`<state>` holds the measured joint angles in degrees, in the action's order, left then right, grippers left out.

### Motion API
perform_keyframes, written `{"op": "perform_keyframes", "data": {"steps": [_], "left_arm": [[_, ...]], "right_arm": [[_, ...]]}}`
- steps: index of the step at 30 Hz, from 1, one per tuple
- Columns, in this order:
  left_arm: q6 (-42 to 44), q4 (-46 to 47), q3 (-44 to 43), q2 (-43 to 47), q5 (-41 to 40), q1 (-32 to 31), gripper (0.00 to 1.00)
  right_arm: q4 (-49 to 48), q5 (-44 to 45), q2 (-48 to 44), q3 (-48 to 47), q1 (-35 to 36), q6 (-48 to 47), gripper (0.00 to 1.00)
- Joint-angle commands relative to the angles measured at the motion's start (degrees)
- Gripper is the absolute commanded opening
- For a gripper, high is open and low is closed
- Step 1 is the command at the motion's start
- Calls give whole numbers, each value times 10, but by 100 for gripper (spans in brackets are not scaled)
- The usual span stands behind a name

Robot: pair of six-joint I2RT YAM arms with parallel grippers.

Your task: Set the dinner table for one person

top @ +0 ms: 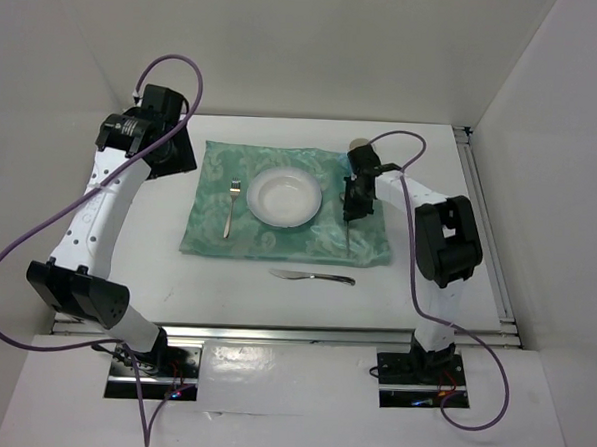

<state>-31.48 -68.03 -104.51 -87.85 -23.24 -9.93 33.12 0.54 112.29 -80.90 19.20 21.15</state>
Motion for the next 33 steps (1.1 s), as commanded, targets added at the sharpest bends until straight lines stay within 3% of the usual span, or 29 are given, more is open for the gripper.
{"op": "perform_keyframes", "data": {"steps": [1, 4, 7, 9, 12, 18, 21, 24, 28, 33], "left_arm": [[6, -2, 7, 8, 3, 3, 78], [6, 4, 12, 8, 8, 3, 78], [6, 4, 12, 2, 8, 3, 78], [6, 4, 12, 2, 8, 3, 78], [6, 9, 18, 2, 14, 3, 78], [12, 14, 18, 2, 19, 3, 78], [12, 19, 23, 2, 19, 3, 78], [12, 27, 39, 2, 24, 3, 78], [12, 27, 39, -4, 30, 3, 78], [12, 34, 56, 8, 30, 3, 78]], "right_arm": [[-37, -7, 3, -26, 0, 5, 16], [-37, -7, -2, -21, 0, 5, 21], [-37, 11, -30, -15, 6, 5, 31], [-32, 29, -51, 1, 6, 5, 43], [-32, 34, -108, 31, 11, 5, 48], [-32, 4, -222, 98, 71, -92, 43], [-10, -4, -246, 137, 156, -151, 58], [14, 17, -233, 151, 247, -167, 64], [-1, 47, -221, 189, 302, -179, 62], [-67, 47, -216, 239, 311, -190, 61]]}}
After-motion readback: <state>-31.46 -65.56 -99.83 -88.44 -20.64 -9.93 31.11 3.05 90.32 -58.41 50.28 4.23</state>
